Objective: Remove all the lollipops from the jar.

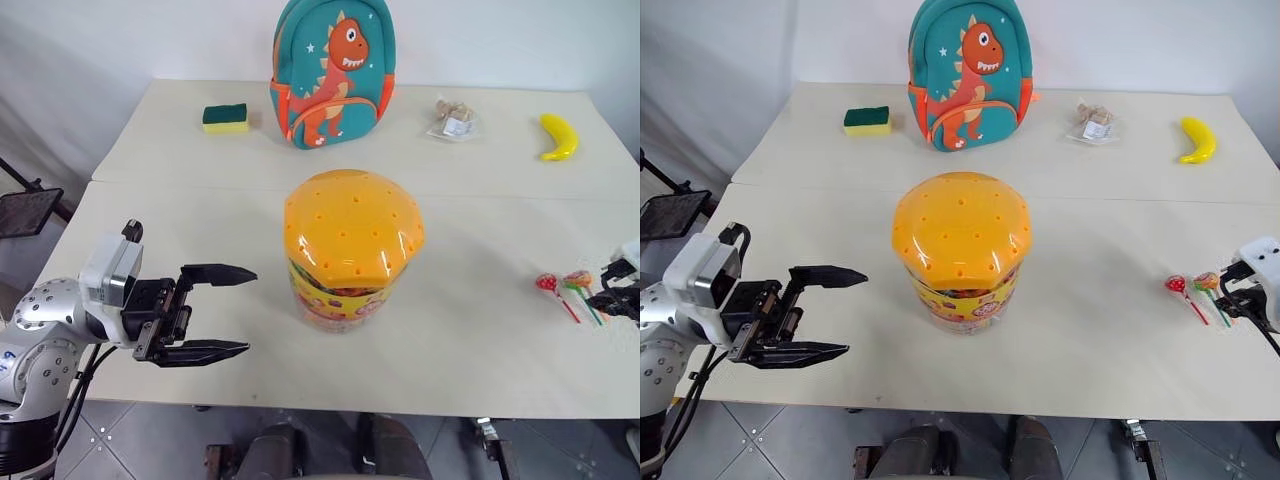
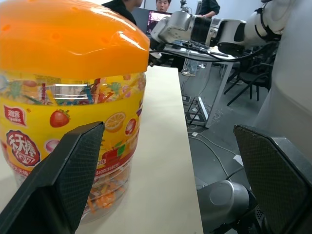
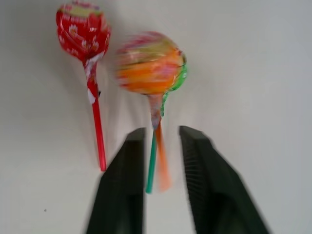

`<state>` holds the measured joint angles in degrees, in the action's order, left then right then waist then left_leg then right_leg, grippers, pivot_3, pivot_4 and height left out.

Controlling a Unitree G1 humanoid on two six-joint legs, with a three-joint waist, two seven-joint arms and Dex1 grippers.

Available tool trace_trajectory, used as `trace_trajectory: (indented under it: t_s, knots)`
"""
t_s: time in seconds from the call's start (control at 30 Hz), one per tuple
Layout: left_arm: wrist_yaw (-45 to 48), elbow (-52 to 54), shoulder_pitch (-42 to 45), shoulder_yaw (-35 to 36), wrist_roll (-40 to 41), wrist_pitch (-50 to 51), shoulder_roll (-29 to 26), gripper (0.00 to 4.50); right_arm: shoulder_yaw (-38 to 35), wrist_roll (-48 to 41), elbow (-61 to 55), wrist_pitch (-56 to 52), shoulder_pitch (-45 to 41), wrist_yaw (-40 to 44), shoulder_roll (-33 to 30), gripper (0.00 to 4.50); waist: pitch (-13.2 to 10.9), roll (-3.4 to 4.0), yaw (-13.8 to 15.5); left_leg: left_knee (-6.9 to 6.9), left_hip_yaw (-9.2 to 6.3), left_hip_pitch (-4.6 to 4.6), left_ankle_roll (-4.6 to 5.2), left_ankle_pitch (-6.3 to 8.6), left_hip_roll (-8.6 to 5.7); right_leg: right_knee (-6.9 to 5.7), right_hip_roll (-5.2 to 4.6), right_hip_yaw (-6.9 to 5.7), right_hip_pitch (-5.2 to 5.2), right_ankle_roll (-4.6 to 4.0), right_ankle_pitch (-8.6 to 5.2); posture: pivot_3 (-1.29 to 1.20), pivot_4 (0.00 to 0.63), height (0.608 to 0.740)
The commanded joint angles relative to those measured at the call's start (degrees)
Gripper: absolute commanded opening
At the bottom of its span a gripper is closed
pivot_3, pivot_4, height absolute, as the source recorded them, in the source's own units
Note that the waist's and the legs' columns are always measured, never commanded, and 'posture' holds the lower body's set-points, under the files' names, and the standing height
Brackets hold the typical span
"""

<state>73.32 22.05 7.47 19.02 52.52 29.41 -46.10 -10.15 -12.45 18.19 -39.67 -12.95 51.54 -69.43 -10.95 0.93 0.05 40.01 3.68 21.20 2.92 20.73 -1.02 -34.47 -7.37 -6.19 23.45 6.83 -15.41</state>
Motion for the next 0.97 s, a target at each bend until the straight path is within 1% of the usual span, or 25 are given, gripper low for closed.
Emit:
trace_trajectory:
  t_s: [0.03, 0.17, 0.23, 0.33, 0.37, 0.43, 0.47, 0.5, 0.57, 0.63, 0.73, 0.77, 0.8, 0.87, 0.97]
  knots:
    - [-0.5, 0.9, -0.9, 2.8, 1.7, 0.2, -1.0, 4.5, -2.9, -0.2, 0.2, 2.2, 0.2, 0.7, -0.3, 2.42, 0.0, 0.0, -0.1, 0.0, 0.0, 0.0, 0.0, 0.0, 0.01, 0.0, 0.01, 0.0, 0.0, 0.0, 0.0, 0.0, 0.15, 0.74]
    - [-0.6, -1.5, -1.8, 3.8, -0.1, -0.3, -1.3, 4.5, -6.0, -1.2, 0.4, 5.1, 1.6, 2.2, -0.6, 3.79, 0.0, 0.0, 0.1, 0.0, 0.0, 0.0, 0.0, 0.0, 0.0, 0.0, 0.05, -0.01, 0.0, 0.0, 0.0, 0.0, 0.15, 0.74]
    - [-2.0, -3.3, -1.8, 3.8, -1.4, 0.0, -1.3, 4.5, -8.2, -2.4, 0.3, 7.2, 2.2, 4.3, -0.6, 4.46, 0.0, 0.01, 0.1, 0.0, 0.0, 0.0, 0.0, 0.0, -0.01, 0.0, 0.11, -0.02, -0.01, 0.0, 0.0, 0.0, 0.15, 0.74]
    - [-3.3, -5.2, -1.9, 3.7, -3.7, -0.8, -1.5, 4.5, -11.8, -4.1, -0.1, 12.9, 3.1, 6.9, 0.3, 4.46, 0.0, 0.01, 0.0, 0.0, 0.01, -0.01, 0.0, 0.0, -0.02, -0.01, 0.17, -0.01, -0.01, 0.0, 0.0, 0.0, 0.15, 0.74]
    - [-3.8, -5.6, -2.1, 3.8, -4.8, -1.6, -1.4, 4.5, -14.6, -6.9, -1.6, 17.0, 3.4, 10.3, 1.9, 4.46, 0.0, 0.0, 0.0, 0.0, 0.02, -0.02, 0.0, 0.0, -0.01, -0.01, 0.18, -0.02, -0.01, 0.0, 0.0, 0.0, 0.15, 0.74]
    - [-6.0, -6.5, -3.3, 4.3, -8.2, -3.2, -1.5, 4.5, -21.5, -15.9, -6.6, 23.0, 3.9, 19.4, 6.8, 4.46, 0.0, -0.01, 0.0, -0.02, 0.0, -0.03, -0.01, 0.01, 0.03, 0.02, 0.25, -0.03, -0.02, 0.0, 0.0, 0.0, 0.15, 0.74]
    - [-6.0, -7.5, -4.3, 4.6, -10.3, -4.8, -1.8, 4.5, -25.1, -21.9, -10.2, 24.6, 4.3, 23.4, 10.8, 4.46, 0.0, -0.01, 0.0, -0.03, -0.01, -0.04, -0.03, 0.02, 0.08, 0.06, 0.32, -0.04, -0.04, 0.0, 0.0, 0.0, 0.15, 0.74]
    - [-5.8, -8.2, -5.0, 4.7, -11.7, -6.1, -2.1, 4.5, -27.3, -25.6, -12.7, 25.2, 4.6, 25.7, 13.5, 4.46, 0.0, -0.01, 0.0, -0.06, 0.0, -0.07, -0.07, 0.03, 0.13, 0.07, 0.43, -0.04, -0.05, 0.0, 0.0, 0.0, 0.15, 0.74]
    - [-5.1, -10.6, -6.1, 5.5, -14.1, -9.9, -1.9, 4.5, -27.7, -26.4, -18.5, 27.2, 7.4, 25.3, 17.1, 4.46, 0.0, 0.0, 0.1, -0.04, 0.0, -0.08, -0.14, 0.08, 0.25, 0.1, 0.62, -0.02, -0.06, 0.0, 0.0, 0.0, 0.15, 0.74]
    - [-4.7, -13.3, -7.5, 6.5, -16.1, -13.0, -1.9, 4.5, -25.6, -28.5, -25.9, 27.4, 9.4, 24.1, 20.7, 4.46, 0.0, -0.01, 0.0, -0.04, 0.01, -0.08, -0.16, 0.09, 0.26, 0.09, 0.61, 0.03, -0.05, -0.01, 0.0, 0.0, 0.15, 0.74]
    - [-7.5, -12.2, -9.7, 7.4, -16.8, -14.7, 0.4, 4.5, -21.0, -30.0, -33.7, 30.6, 12.1, 25.3, 26.4, 4.46, 0.0, -0.02, 0.2, -0.02, -0.03, -0.09, -0.17, 0.1, 0.27, 0.09, 0.56, 0.16, -0.06, -0.02, 0.0, 0.0, 0.15, 0.74]
    - [-8.4, -11.3, -10.7, 7.6, -16.9, -15.3, 1.4, 4.5, -19.4, -29.1, -35.8, 32.5, 13.4, 25.6, 28.0, 4.46, 0.0, -0.02, 0.3, -0.03, -0.08, -0.09, -0.17, 0.11, 0.26, 0.1, 0.47, 0.17, -0.07, -0.03, 0.01, 0.0, 0.15, 0.74]
    - [-9.2, -10.5, -11.8, 7.9, -17.1, -15.9, 2.3, 4.5, -17.4, -27.3, -37.4, 35.7, 14.9, 27.0, 29.2, 4.46, 0.0, -0.02, 0.3, -0.03, -0.09, -0.11, -0.18, 0.12, 0.25, 0.06, 0.13, 0.14, -0.07, -0.04, 0.0, 0.0, 0.15, 0.74]
    - [-10.4, -9.0, -13.6, 8.1, -17.0, -16.1, 3.4, 4.5, -14.3, -25.4, -39.9, 38.3, 17.9, 28.5, 30.2, 4.46, 0.0, -0.02, 0.5, -0.06, -0.12, -0.1, -0.17, 0.13, 0.19, 0.06, 0.03, 0.08, -0.06, -0.04, 0.0, 0.0, 0.15, 0.74]
    - [-13.7, -7.7, -15.7, 7.7, -19.2, -19.2, 6.2, 4.5, -10.4, -17.8, -40.0, 43.5, 18.3, 20.5, 34.8, 4.46, 0.0, -0.09, 0.5, -0.05, -0.09, -0.11, -0.14, 0.14, 0.15, 0.05, -0.01, 0.07, -0.05, -0.04, 0.0, 0.0, 0.15, 0.74]
